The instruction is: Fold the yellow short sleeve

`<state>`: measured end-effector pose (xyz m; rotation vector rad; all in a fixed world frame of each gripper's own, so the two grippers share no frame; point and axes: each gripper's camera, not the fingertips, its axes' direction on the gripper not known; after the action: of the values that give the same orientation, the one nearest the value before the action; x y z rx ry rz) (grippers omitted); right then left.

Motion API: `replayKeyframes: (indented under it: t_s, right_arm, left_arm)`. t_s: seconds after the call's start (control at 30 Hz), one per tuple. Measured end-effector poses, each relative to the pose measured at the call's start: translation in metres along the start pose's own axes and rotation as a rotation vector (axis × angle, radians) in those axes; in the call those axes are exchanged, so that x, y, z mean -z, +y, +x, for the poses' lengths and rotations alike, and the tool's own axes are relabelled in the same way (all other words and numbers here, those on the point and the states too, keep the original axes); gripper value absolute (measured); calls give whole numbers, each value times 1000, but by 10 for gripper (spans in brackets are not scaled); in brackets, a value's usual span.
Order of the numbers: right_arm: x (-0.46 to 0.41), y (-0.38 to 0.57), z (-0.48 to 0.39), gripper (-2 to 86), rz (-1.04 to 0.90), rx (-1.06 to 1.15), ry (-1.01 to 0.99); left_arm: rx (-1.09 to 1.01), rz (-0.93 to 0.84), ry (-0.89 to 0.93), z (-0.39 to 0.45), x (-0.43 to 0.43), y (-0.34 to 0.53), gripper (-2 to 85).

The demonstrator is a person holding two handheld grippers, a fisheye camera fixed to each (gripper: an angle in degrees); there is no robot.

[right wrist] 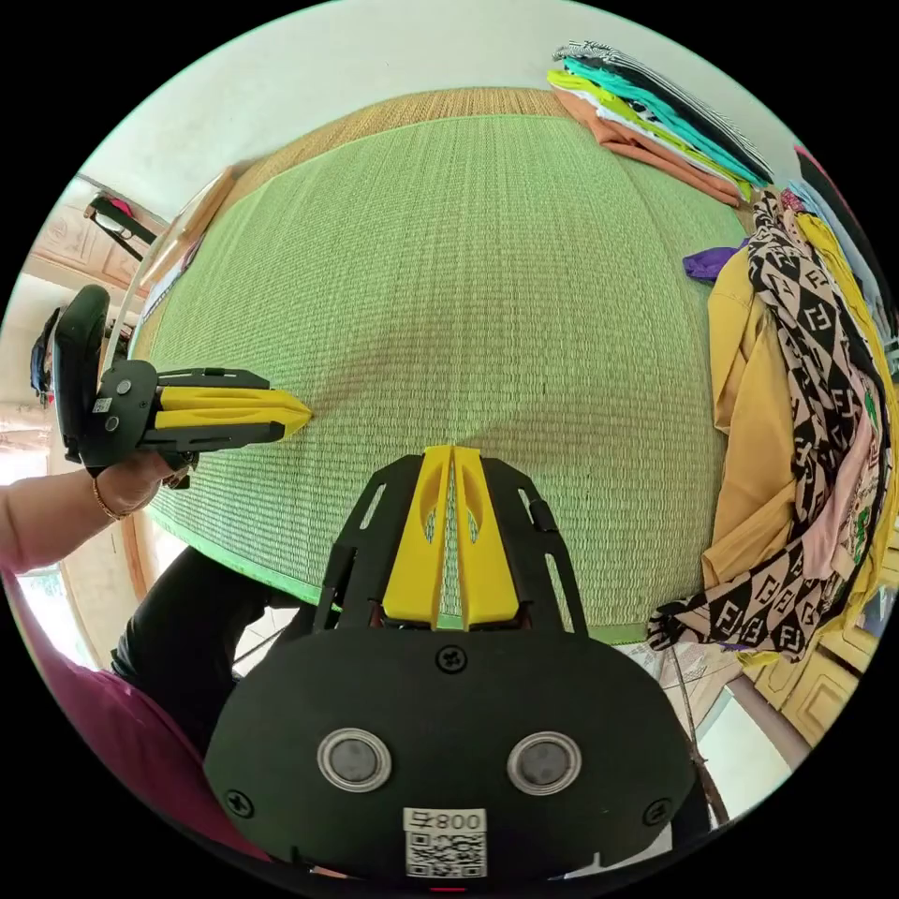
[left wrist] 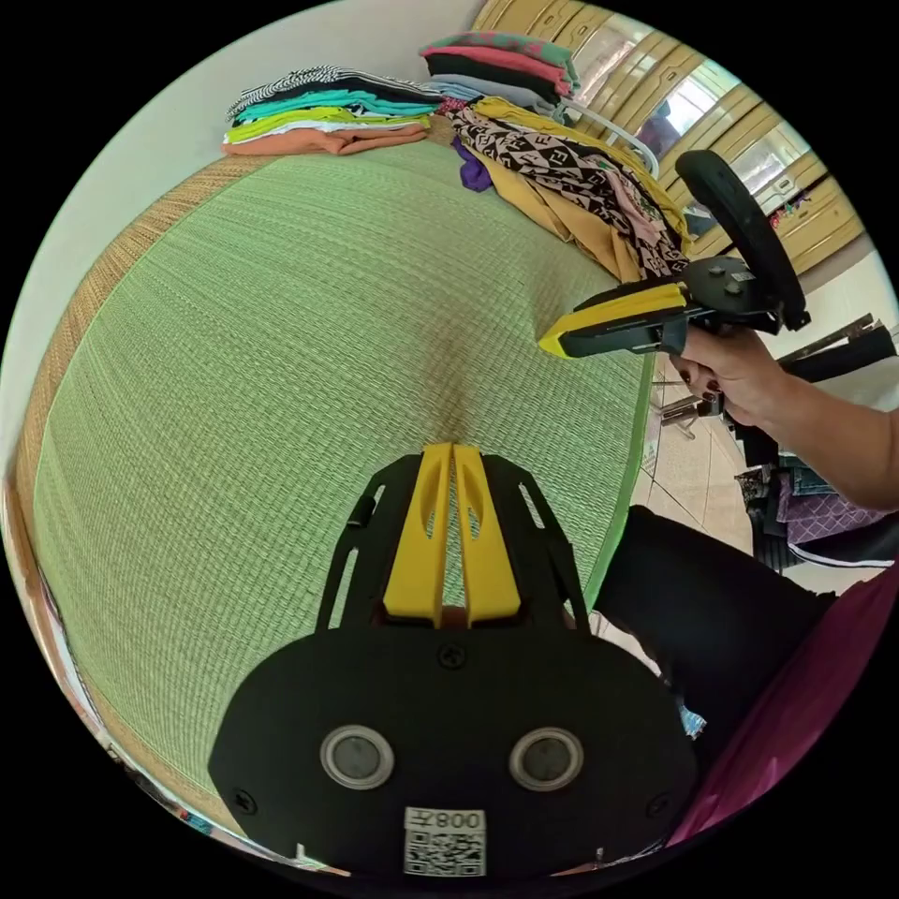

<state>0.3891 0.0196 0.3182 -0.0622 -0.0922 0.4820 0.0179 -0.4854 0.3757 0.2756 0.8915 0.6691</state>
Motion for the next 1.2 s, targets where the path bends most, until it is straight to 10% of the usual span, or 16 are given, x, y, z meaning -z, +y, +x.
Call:
replayKeyframes:
  t_s: [0.17,0.5,1.2]
  right_arm:
    - [4,30,15,-4,85,-85,-125]
    - [138,46,157,56,404,-322,257]
    - [125,48,322,26,209,-516,428]
  left_arm:
    - [67,39,179,0,0,36,2]
    - [135,79,325,0,7,108,2]
    - [149,16,445,2,-40,157,0]
